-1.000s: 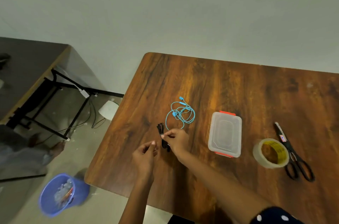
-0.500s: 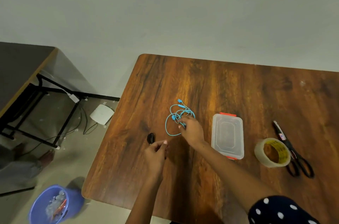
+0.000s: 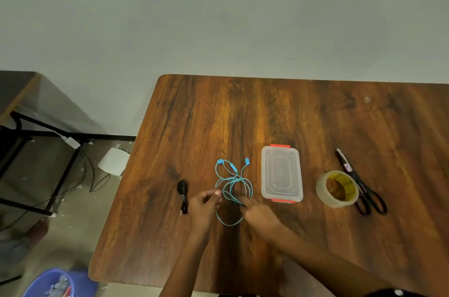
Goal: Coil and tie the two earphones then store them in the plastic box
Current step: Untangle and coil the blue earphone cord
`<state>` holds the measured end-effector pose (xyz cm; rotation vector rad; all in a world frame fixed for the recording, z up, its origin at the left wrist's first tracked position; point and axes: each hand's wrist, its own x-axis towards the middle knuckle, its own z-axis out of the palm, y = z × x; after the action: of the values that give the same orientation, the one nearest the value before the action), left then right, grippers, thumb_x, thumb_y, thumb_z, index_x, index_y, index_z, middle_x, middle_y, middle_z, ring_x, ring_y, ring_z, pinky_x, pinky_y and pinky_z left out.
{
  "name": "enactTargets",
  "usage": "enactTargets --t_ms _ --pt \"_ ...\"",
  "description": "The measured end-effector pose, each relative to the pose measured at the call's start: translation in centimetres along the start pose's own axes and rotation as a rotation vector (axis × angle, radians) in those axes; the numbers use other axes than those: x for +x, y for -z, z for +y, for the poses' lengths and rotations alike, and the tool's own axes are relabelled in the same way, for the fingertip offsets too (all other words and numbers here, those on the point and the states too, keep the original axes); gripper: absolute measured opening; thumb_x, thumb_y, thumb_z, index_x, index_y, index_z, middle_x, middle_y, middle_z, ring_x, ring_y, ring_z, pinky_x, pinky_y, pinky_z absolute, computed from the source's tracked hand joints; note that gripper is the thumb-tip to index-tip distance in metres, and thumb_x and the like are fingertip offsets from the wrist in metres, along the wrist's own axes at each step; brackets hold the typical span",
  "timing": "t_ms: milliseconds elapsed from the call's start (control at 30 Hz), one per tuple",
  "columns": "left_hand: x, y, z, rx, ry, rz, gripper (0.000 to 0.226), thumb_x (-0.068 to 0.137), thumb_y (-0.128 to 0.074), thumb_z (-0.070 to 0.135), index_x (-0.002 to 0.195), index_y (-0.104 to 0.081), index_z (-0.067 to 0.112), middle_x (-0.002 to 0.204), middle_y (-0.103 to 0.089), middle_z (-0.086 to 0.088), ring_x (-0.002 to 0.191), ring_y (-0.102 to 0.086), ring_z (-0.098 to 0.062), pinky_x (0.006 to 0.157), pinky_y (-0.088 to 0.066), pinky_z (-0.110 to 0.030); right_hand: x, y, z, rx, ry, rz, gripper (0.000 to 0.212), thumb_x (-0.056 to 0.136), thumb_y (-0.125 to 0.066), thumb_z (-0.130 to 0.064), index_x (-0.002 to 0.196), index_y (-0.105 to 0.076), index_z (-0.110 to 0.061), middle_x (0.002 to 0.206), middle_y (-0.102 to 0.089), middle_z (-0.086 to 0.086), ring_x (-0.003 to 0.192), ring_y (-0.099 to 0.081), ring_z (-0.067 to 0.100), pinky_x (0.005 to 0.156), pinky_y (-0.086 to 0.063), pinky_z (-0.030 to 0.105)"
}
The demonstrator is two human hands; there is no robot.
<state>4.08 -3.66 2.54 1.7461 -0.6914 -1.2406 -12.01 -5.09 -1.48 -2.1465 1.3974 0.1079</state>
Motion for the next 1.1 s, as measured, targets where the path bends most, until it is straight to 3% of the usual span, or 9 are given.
enactTargets --t_ms 233,367,467,600,700,800,900,1033,1100 --pt "-0.5 -1.5 -1.3 0.128 0.015 -0.036 0.010 0.088 -0.063 0.010 0.087 -0.072 0.008 0.075 -0.071 -0.007 0.077 -0.068 -0.022 0.068 -0.052 -0.029 -5.2 -0.2 4.9 0.133 0.012 0.020 0.040 0.101 -0.037 -0.022 0.140 -0.041 -0.025 0.145 -0.045 -0.003 0.133 -0.042 0.013 0.110 -0.024 0.017" --pt "-1.2 -2.5 -1.6 0.198 -0.001 -0.073 0.009 0.089 -0.063 0.014 0.089 -0.071 0.011 0.077 -0.072 -0.002 0.079 -0.068 -0.023 0.074 -0.055 -0.037 -7.1 -0.6 7.0 0.015 0.105 0.052 0.051 0.095 -0.024 -0.035 0.139 -0.044 -0.024 0.149 -0.039 -0.005 0.140 -0.030 0.010 0.116 -0.017 0.020" --pt "-2.0 -3.1 -1.6 0.251 -0.030 -0.084 0.007 0.089 -0.063 0.014 0.086 -0.069 0.017 0.078 -0.072 -0.003 0.080 -0.069 -0.024 0.079 -0.056 -0.043 -8.2 0.4 7.1 -0.024 0.151 0.161 0.056 0.085 -0.023 -0.026 0.126 -0.060 -0.015 0.141 -0.050 0.000 0.133 -0.042 0.015 0.111 -0.038 0.036" --pt "-2.7 -3.6 -1.7 0.303 -0.053 -0.083 0.009 0.089 -0.062 0.011 0.089 -0.070 0.010 0.082 -0.072 -0.008 0.082 -0.069 -0.025 0.082 -0.055 -0.046 -9.0 1.2 6.1 0.103 0.155 0.439 0.037 0.076 -0.044 -0.007 0.093 -0.075 -0.017 0.112 -0.070 0.002 0.105 -0.066 0.020 0.086 -0.054 0.032" --pt "-3.1 -3.7 -1.9 0.347 -0.059 -0.092 0.013 0.089 -0.062 0.014 0.095 -0.072 0.007 0.085 -0.072 -0.008 0.083 -0.068 -0.022 0.083 -0.055 -0.046 -9.0 0.2 6.3 0.265 -0.122 0.462 0.031 0.084 -0.053 -0.001 0.104 -0.070 -0.018 0.116 -0.067 0.001 0.104 -0.065 0.018 0.089 -0.051 0.028" --pt "-3.6 -3.8 -1.9 0.405 -0.060 -0.072 0.016 0.089 -0.062 0.015 0.098 -0.072 0.007 0.092 -0.073 -0.007 0.088 -0.067 -0.023 0.084 -0.055 -0.039 -8.4 -0.4 5.9 0.339 -0.346 0.395 0.022 0.094 -0.052 -0.026 0.114 -0.060 -0.022 0.114 -0.065 -0.004 0.097 -0.063 0.012 0.078 -0.051 0.024" --pt "-4.2 -4.0 -1.8 0.518 -0.083 -0.006 0.017 0.087 -0.065 0.016 0.100 -0.072 0.007 0.098 -0.070 -0.003 0.091 -0.063 -0.021 0.079 -0.047 -0.025 -7.4 -0.4 4.8 0.385 -0.392 0.314 0.032 0.092 -0.055 -0.037 0.121 -0.056 -0.022 0.123 -0.058 -0.006 0.104 -0.059 0.012 0.084 -0.050 0.023" --pt "-3.9 -4.1 -2.4 0.533 -0.009 -0.020 0.023 0.075 -0.077 0.017 0.094 -0.068 0.006 0.092 -0.068 -0.003 0.083 -0.060 -0.017 0.071 -0.043 -0.024 -6.1 -0.8 4.0 0.277 -0.333 0.192 0.045 0.092 -0.058 -0.029 0.135 -0.045 -0.024 0.139 -0.046 -0.006 0.122 -0.051 0.014 0.100 -0.044 0.026" --pt "-3.7 -4.3 -2.9 0.529 0.005 -0.023 0.021 0.074 -0.078 0.014 0.091 -0.067 0.007 0.092 -0.070 -0.005 0.082 -0.063 -0.019 0.070 -0.046 -0.025 -5.8 -0.9 3.8 0.316 -0.342 0.203 0.039 0.093 -0.056 -0.024 0.130 -0.046 -0.025 0.135 -0.050 -0.006 0.116 -0.053 0.013 0.095 -0.044 0.020"
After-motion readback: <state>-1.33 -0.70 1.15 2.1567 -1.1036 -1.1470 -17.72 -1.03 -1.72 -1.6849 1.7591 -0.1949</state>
